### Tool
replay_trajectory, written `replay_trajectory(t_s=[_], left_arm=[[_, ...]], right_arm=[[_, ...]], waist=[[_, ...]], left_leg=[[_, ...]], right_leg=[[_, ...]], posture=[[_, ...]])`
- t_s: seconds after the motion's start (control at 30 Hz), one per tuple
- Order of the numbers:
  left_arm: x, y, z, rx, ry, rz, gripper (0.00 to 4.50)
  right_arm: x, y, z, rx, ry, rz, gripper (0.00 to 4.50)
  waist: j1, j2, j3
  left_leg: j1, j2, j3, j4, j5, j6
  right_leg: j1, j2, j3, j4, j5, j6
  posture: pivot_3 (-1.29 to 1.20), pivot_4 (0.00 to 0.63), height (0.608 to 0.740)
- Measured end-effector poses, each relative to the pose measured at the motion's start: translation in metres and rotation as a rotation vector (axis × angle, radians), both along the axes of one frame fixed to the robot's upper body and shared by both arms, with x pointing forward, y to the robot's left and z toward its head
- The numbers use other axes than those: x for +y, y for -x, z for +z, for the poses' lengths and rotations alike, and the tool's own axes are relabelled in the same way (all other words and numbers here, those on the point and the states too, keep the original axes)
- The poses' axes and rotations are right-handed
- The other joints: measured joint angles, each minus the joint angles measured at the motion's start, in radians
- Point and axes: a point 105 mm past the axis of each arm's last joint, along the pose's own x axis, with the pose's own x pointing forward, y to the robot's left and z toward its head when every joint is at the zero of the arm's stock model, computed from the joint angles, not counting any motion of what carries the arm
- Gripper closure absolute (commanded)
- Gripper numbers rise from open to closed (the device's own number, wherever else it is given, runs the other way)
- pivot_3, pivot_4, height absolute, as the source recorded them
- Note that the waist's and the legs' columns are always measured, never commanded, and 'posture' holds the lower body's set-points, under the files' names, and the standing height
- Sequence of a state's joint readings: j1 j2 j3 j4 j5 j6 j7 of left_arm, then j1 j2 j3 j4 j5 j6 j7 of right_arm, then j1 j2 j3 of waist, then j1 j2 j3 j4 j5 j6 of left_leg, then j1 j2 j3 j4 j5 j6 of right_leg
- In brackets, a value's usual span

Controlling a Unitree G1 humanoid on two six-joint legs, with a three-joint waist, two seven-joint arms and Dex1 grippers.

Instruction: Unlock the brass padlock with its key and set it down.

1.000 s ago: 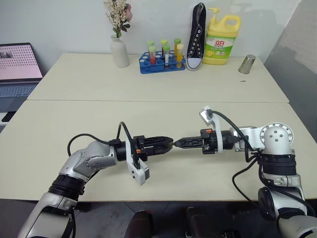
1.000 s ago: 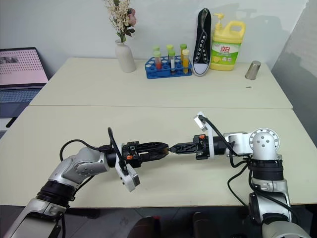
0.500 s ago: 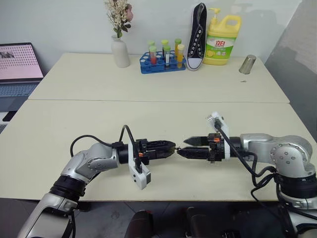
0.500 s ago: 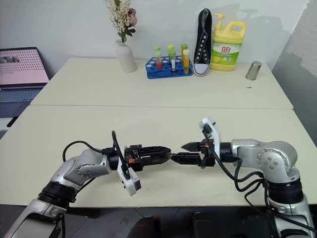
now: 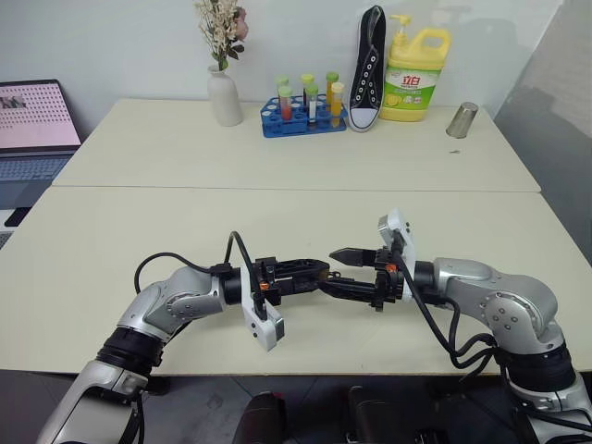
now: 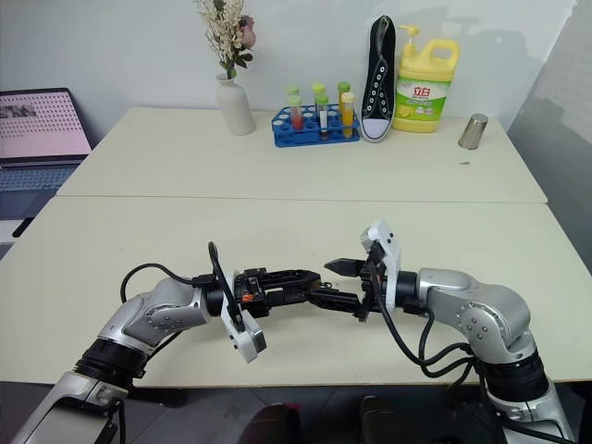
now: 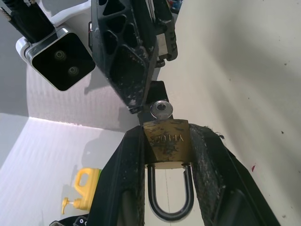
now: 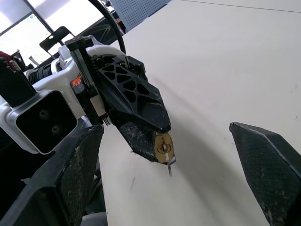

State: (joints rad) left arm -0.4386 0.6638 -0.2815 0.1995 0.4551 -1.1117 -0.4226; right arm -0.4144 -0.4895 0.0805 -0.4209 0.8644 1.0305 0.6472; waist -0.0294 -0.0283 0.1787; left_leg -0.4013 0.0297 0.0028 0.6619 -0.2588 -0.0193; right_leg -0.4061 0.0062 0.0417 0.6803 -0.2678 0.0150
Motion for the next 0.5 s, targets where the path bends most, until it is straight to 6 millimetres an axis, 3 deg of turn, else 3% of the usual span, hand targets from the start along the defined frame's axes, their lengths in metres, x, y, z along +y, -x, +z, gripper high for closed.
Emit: replay_trajectory(t_s=[0.1, 0.2, 0.5], left_arm=[[0.0000, -0.0001, -0.0002, 0.000, 0.001, 0.001, 3.53], [-0.0001, -0.0001, -0.0001, 0.001, 0.003, 0.001, 3.53], [0.0007, 0.0004, -0.0019, 0.008, 0.014, 0.008, 3.53]], right_arm=[[0.0030, -0.0001, -0.0037, 0.017, 0.007, 0.012, 0.00], [0.0043, -0.0012, -0.0048, 0.022, 0.010, 0.016, 0.61], [0.0070, -0.0006, -0.0043, 0.018, 0.016, 0.040, 3.96]], waist=[[0.000, 0.000, 0.000], [0.000, 0.000, 0.000], [0.000, 0.000, 0.000]], left_leg=[[0.000, 0.000, 0.000, 0.000, 0.000, 0.000], [0.000, 0.000, 0.000, 0.000, 0.000, 0.000], [0.000, 0.000, 0.000, 0.000, 0.000, 0.000]], right_leg=[[0.000, 0.000, 0.000, 0.000, 0.000, 0.000], [0.000, 0.000, 0.000, 0.000, 0.000, 0.000], [0.000, 0.000, 0.000, 0.000, 0.000, 0.000]], posture=[[0.00, 0.150, 0.740], [0.00, 0.150, 0.740], [0.00, 0.150, 0.740]])
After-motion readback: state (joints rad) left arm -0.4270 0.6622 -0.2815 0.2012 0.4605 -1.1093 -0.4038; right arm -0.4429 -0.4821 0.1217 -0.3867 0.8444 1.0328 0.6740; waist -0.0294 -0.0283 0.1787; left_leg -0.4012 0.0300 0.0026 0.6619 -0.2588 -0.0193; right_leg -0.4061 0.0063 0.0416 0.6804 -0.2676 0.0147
